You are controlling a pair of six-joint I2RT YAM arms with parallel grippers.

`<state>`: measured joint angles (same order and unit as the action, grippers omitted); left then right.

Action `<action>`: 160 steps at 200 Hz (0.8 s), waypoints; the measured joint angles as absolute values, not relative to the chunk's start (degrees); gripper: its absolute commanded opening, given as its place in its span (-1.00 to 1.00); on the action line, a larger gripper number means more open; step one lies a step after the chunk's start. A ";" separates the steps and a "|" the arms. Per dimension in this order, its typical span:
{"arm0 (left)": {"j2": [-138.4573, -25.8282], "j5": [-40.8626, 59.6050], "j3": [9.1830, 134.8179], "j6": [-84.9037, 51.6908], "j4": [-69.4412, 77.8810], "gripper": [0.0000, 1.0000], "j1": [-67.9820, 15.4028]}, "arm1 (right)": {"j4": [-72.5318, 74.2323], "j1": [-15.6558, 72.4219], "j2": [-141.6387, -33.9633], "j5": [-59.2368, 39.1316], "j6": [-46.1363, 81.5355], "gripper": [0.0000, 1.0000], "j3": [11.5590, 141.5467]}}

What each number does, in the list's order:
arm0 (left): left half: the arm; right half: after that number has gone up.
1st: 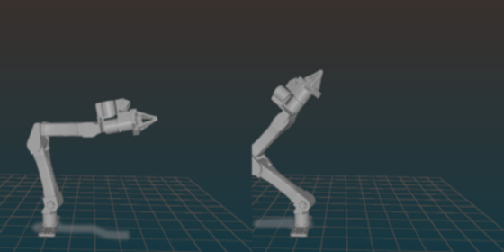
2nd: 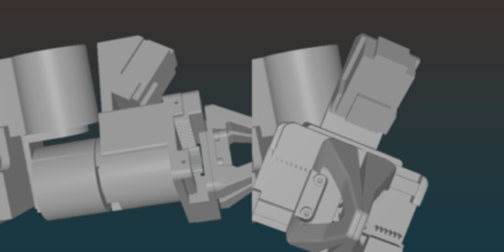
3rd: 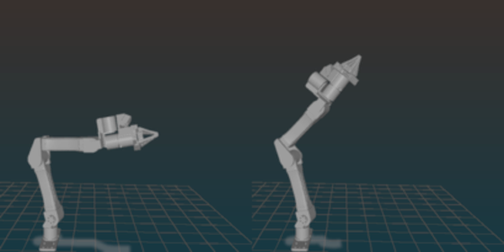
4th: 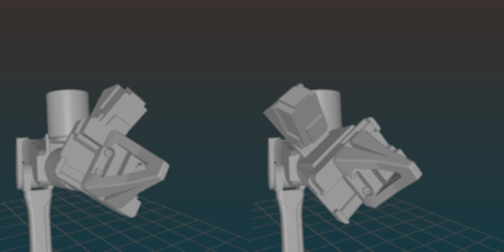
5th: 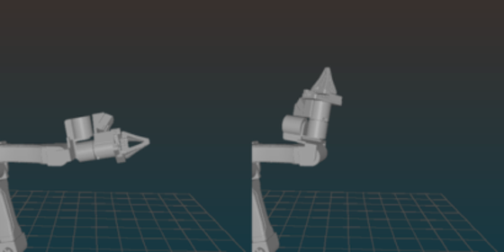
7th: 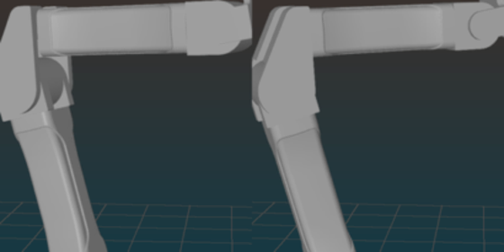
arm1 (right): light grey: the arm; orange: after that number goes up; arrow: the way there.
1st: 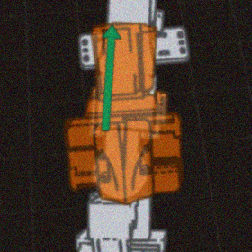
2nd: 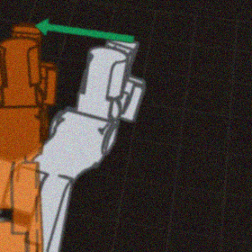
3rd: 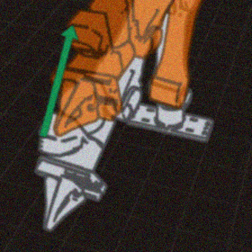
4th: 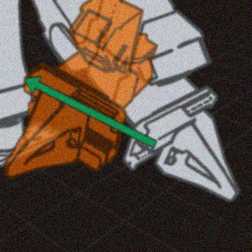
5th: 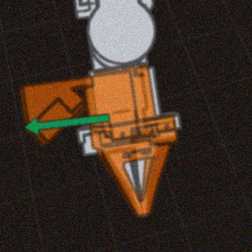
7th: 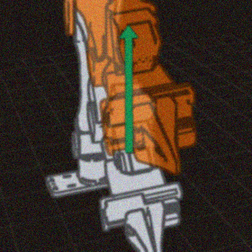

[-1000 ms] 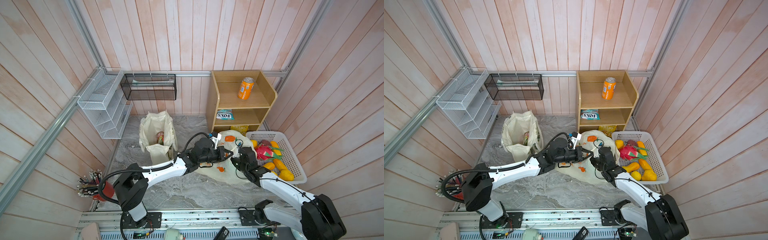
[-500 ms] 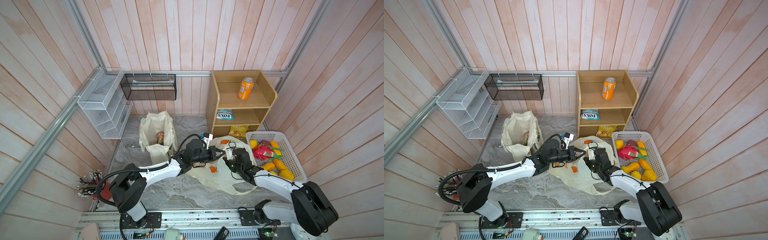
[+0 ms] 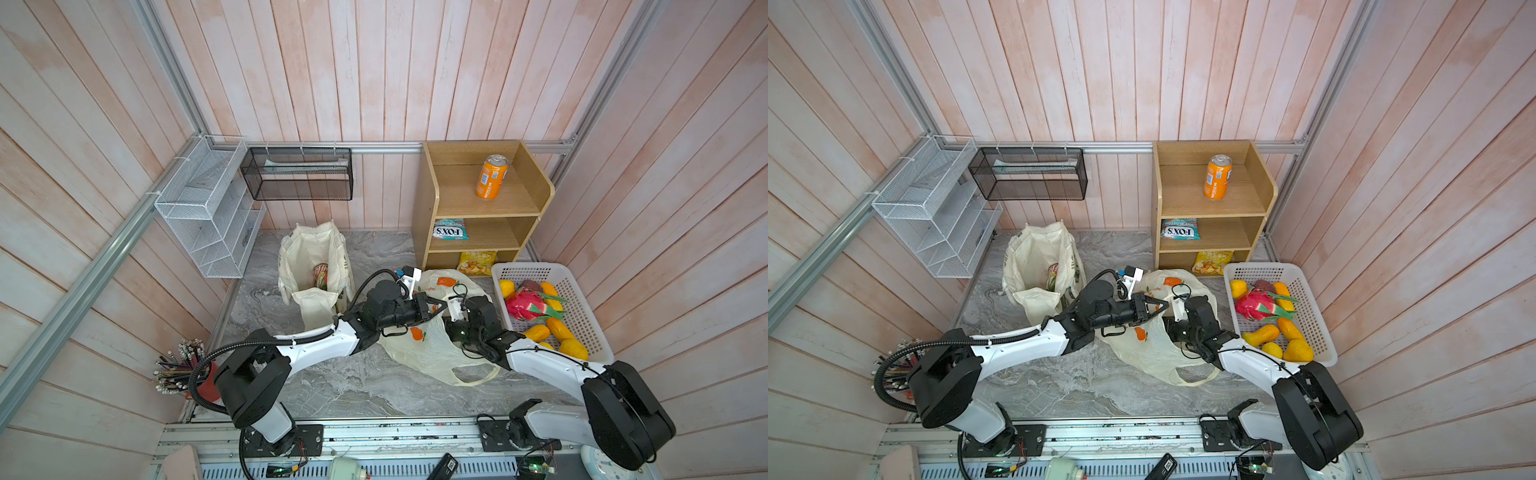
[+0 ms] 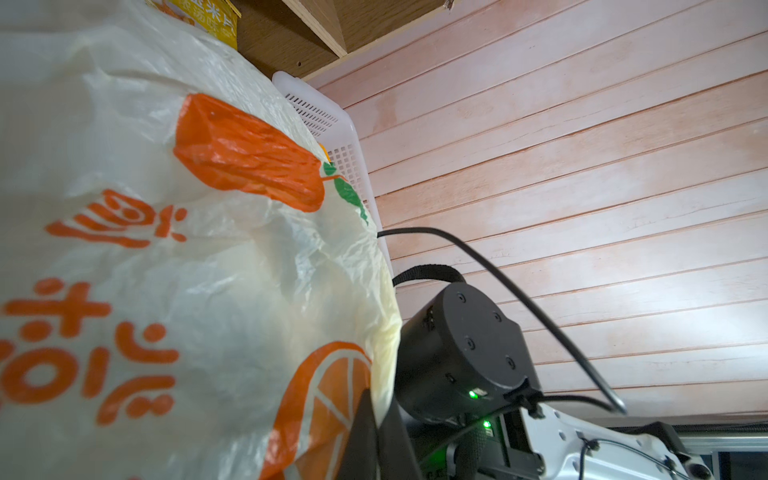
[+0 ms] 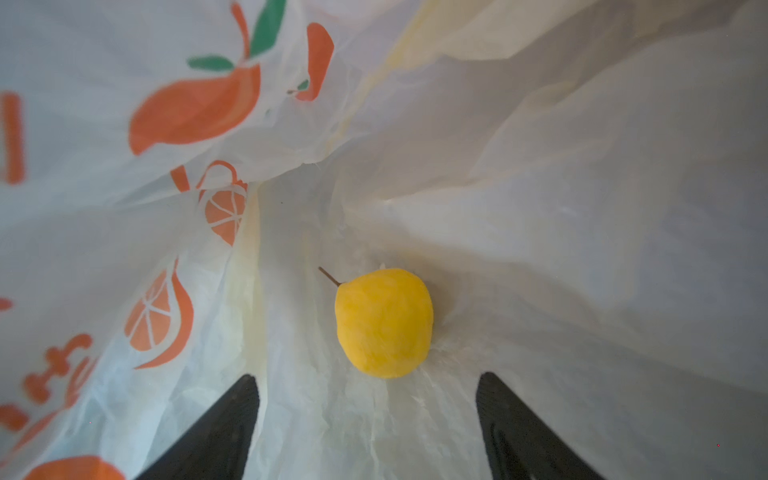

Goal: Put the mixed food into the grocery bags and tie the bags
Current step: 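Withdraw the right gripper from the bag back over the fruit basket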

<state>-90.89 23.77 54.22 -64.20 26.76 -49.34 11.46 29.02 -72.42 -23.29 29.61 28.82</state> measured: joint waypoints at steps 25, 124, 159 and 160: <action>-87.94 21.96 52.05 -64.58 26.37 -1.00 -48.23 | 7.62 28.97 -70.04 -24.16 28.88 0.64 31.31; -84.99 17.50 46.46 -66.30 27.00 -1.00 -45.15 | -7.31 25.45 -49.93 -28.64 29.45 0.46 33.06; -85.06 17.58 45.89 -66.70 27.75 -1.00 -45.12 | -9.72 19.07 -43.42 -29.54 31.83 0.42 33.06; -85.06 17.61 45.89 -66.72 27.81 -1.00 -45.10 | -9.91 18.70 -43.31 -29.52 31.88 0.42 33.10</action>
<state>-85.06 17.61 45.89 -66.72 27.81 -45.10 -9.91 18.70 -43.31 -29.52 31.88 33.10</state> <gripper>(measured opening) 0.047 0.713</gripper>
